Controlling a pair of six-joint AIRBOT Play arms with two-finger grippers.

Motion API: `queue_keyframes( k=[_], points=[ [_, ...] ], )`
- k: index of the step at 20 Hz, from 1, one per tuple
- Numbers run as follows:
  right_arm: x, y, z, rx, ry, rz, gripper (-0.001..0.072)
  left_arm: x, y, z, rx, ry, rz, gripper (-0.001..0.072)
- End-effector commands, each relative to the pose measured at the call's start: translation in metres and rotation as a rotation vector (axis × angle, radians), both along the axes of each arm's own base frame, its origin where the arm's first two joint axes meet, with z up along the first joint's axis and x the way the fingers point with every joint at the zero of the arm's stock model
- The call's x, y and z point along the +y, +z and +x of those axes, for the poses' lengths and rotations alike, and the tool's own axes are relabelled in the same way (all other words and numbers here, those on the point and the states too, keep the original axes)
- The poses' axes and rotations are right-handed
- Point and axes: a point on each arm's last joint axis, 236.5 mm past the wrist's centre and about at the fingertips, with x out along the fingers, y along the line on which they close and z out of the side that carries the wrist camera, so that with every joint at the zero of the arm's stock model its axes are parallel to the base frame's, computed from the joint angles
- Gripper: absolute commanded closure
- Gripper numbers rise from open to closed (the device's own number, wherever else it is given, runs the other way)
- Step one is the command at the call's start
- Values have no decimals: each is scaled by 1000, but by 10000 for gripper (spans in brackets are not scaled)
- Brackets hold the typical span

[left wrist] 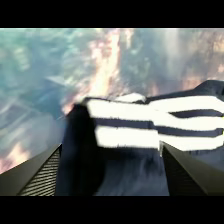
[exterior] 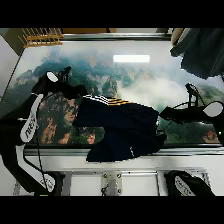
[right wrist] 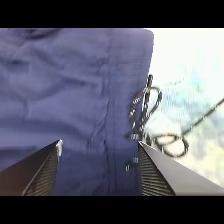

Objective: Fold the clothes and pants, and hang the long-sleeved shirts on hangers.

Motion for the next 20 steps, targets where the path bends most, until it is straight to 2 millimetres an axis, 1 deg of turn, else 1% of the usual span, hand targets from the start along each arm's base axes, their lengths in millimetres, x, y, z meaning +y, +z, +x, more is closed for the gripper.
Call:
queue_keyframes(
  k=[1,3,4,5,6,7,8,10,12,13,14,15,16,17,18,19,20],
  points=[
    [-18,-30,27,7,-54,125,200,-30,-19,7,31,-37,-50,45],
    [-20,-58,36,46,-75,131,200,-41,-25,5,54,-78,-46,46],
    [-19,-72,41,56,-73,130,200,-42,-28,3,80,-78,-52,93],
    [-16,-83,45,64,-82,134,200,-43,-30,1,103,-80,-56,309],
    [-13,-92,49,71,-92,143,200,-43,-30,0,113,-72,-59,432],
    [-7,-100,54,69,-88,156,200,-43,-30,0,116,-65,-61,593],
    [-1,-106,59,64,-88,173,200,-42,-28,1,115,-60,-62,702],
    [12,-112,68,46,-88,205,203,-42,-23,3,101,-58,-62,701],
    [19,-112,77,-4,-64,208,214,-42,-9,6,72,-56,-64,701],
    [20,-108,81,-31,-46,204,375,-41,4,11,40,-52,-64,702],
    [21,-101,85,-57,-22,199,615,-40,22,17,-5,-43,-66,702],
    [21,-88,90,-93,1,192,698,-35,48,26,-72,-23,-69,702],
    [19,-68,99,-151,27,171,698,-32,79,32,-146,-9,-71,702],
    [16,-37,110,-232,47,142,699,-26,119,38,-241,11,-75,702],
    [14,1,120,-325,58,119,699,-20,162,40,-336,30,-78,702],
    [13,45,127,-426,69,98,699,-13,212,37,-444,50,-83,702],
    [14,96,129,-540,87,76,699,-7,266,28,-559,68,-89,702]
  ],
)
